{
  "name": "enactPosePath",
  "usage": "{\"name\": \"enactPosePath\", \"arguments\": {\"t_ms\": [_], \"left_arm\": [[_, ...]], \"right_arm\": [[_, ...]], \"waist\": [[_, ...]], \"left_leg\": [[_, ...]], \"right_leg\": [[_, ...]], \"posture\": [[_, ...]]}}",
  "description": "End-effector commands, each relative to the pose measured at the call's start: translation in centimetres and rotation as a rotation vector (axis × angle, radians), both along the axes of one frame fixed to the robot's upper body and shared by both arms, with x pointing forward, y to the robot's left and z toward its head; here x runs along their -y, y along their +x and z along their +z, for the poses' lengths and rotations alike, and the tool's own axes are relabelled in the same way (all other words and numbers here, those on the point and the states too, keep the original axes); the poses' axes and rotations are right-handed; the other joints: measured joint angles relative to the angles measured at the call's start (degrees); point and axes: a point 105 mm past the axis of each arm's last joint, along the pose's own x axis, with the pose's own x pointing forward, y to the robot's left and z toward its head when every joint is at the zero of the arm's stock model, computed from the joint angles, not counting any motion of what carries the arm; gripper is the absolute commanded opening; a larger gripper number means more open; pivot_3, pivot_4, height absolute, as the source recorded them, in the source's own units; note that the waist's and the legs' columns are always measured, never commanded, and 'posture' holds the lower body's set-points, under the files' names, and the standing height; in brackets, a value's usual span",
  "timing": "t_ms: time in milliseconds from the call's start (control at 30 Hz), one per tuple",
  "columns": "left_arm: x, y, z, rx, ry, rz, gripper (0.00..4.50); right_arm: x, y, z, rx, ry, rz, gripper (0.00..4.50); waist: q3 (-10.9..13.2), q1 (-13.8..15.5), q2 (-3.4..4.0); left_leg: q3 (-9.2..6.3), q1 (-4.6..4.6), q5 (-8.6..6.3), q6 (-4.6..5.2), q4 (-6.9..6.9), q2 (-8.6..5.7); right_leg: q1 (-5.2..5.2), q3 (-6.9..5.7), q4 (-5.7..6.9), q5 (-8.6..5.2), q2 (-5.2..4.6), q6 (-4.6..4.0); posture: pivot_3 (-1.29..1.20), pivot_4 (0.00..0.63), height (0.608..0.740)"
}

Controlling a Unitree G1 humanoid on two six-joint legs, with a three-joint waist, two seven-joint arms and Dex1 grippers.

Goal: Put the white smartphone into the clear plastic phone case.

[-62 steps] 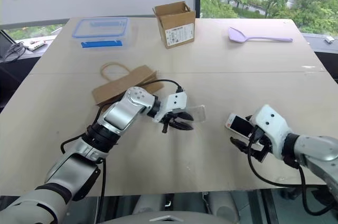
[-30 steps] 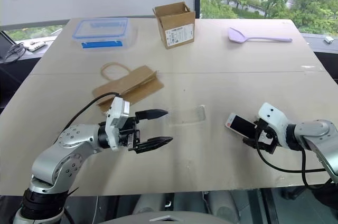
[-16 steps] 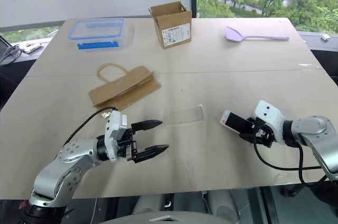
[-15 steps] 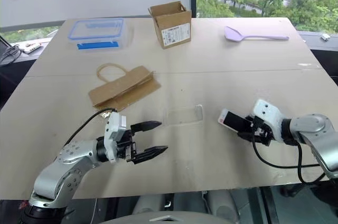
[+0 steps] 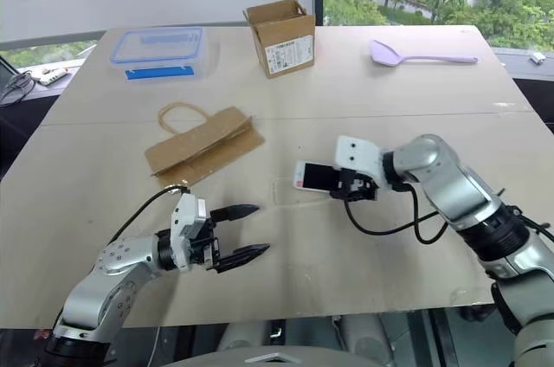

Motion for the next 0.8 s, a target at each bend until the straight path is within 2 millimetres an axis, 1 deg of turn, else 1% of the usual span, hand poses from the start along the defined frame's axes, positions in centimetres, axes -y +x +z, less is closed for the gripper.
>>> {"name": "enactPosePath", "arguments": {"t_ms": [33, 167, 267, 400, 500, 800], "left_arm": [[-1.4, 0.1, 0.2, 0.043, 0.004, 0.041, 4.5], [-3.3, -0.1, 0.4, 0.048, 0.034, 0.083, 4.5], [-3.9, -0.2, 0.6, 0.052, 0.048, 0.102, 4.5], [-3.3, -0.5, 1.0, 0.059, 0.038, 0.105, 4.5], [-2.5, -0.4, 1.5, 0.065, 0.025, 0.11, 4.5], [-1.0, -0.3, 2.3, 0.055, 0.019, 0.106, 4.5]], "right_arm": [[-0.8, 0.0, 0.7, 0.048, -0.027, 0.067, 2.8], [-1.7, -0.2, 0.5, 0.052, -0.046, 0.116, 2.8], [-2.4, -0.1, 0.1, 0.052, -0.063, 0.13, 2.8], [-3.0, 0.5, -0.2, 0.041, -0.076, 0.116, 2.8], [-2.8, 0.8, -0.5, 0.038, -0.103, 0.108, 2.8], [-1.9, 1.2, -0.3, 0.061, -0.157, 0.117, 2.8]], "waist": [[0.0, 0.0, 0.0], [0.0, 0.0, 0.02], [0.0, 0.0, 0.03], [0.0, 0.0, 0.04], [0.0, 0.1, 0.04], [0.0, 0.1, 0.04]], "left_leg": [[-0.03, 0.01, 0.0, 0.0, -0.01, 0.01], [-0.05, 0.01, 0.0, 0.0, -0.01, 0.04], [-0.02, 0.01, 0.0, 0.0, -0.01, 0.11], [0.04, 0.02, 0.0, 0.0, -0.01, 0.12], [0.03, 0.02, 0.0, -0.01, -0.02, 0.13], [0.03, 0.03, 0.0, 0.0, -0.02, 0.09]], "right_leg": [[0.0, -0.02, 0.01, 0.0, 0.01, 0.0], [-0.01, -0.06, 0.01, 0.0, 0.0, -0.01], [0.0, -0.04, 0.0, 0.0, -0.05, -0.01], [-0.01, -0.02, 0.0, 0.0, -0.06, -0.01], [-0.01, -0.03, 0.0, 0.0, -0.07, -0.01], [0.0, -0.03, 0.01, 0.0, -0.06, -0.01]], "posture": [[0.0, 0.15, 0.74], [0.0, 0.15, 0.74], [0.0, 0.15, 0.74], [0.0, 0.15, 0.74], [0.0, 0.15, 0.74], [0.0, 0.15, 0.74]]}}
